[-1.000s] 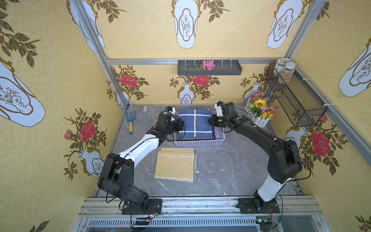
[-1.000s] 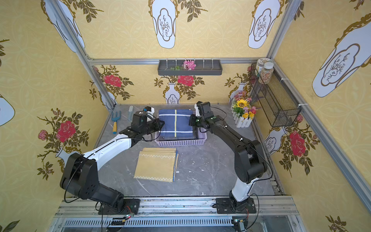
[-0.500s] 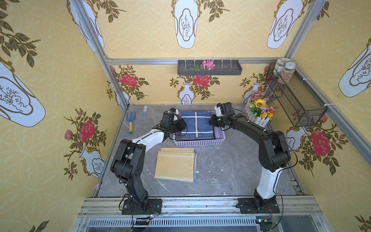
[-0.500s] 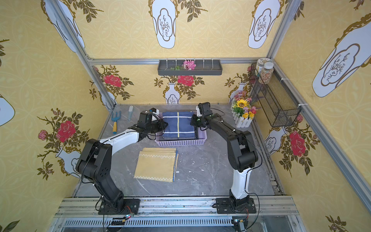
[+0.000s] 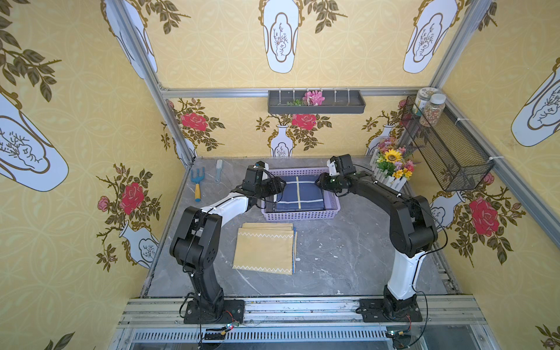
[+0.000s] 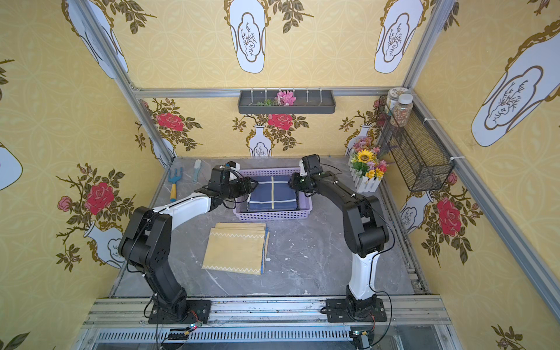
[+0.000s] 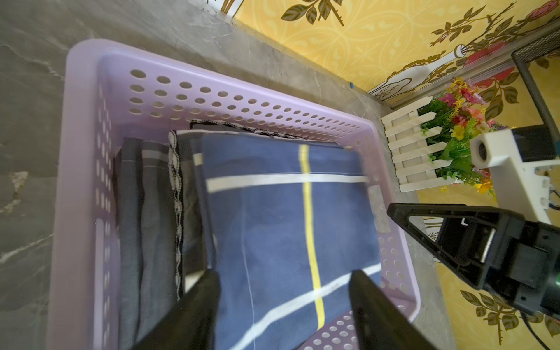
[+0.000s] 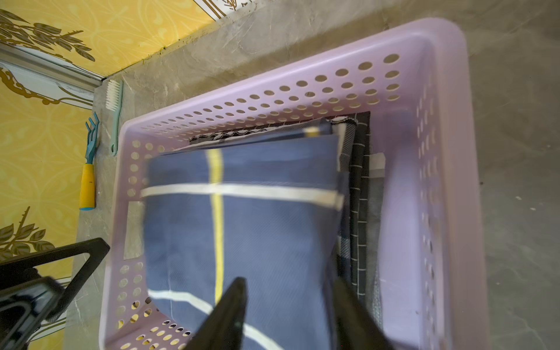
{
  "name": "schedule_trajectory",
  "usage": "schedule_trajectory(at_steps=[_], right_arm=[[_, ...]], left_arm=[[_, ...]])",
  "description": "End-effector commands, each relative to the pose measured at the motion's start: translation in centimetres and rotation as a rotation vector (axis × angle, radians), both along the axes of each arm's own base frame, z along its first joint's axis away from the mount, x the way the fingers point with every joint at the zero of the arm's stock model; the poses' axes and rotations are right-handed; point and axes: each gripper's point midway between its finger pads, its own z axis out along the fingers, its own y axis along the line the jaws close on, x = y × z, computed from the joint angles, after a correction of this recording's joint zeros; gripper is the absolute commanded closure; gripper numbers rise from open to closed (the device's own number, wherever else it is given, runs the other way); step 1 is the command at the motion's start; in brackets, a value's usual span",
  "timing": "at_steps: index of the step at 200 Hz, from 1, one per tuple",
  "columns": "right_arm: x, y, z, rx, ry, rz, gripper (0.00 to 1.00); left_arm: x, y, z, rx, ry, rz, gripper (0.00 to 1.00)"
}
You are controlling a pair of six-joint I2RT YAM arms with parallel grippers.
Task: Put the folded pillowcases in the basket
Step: Place the pillowcase in the basket, then pick up the pillowcase from the center of the board.
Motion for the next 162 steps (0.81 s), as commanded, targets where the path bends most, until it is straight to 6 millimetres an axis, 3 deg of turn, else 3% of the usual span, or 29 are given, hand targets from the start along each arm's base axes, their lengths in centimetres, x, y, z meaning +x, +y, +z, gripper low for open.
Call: schedule_trajectory(at_steps=[1,37,75,162], right_arm=[[-0.1,0.0,1.8,0.008,-0.040,-0.006,0.26],[-2.1,-0.3,2.9,-0.011,-0.047,0.004,0.25],[-5.9,0.9,3.1,-0.093,-0.033,0.052,0.24],[-17.4,9.2,0.8,-0.177,0.030,0.193,0.24]], left_arm=[[0.0,0.6,1.3,0.018,-0.028,0.019,0.00],[-0.9,2.1,3.8,0.035,-0.063,0.065,0.00],[-3.6,4.2,5.4,0.050,-0.090,0.118,0.00],[-12.1,10.1,4.8,0.112,-0.098,0.263,0.00]])
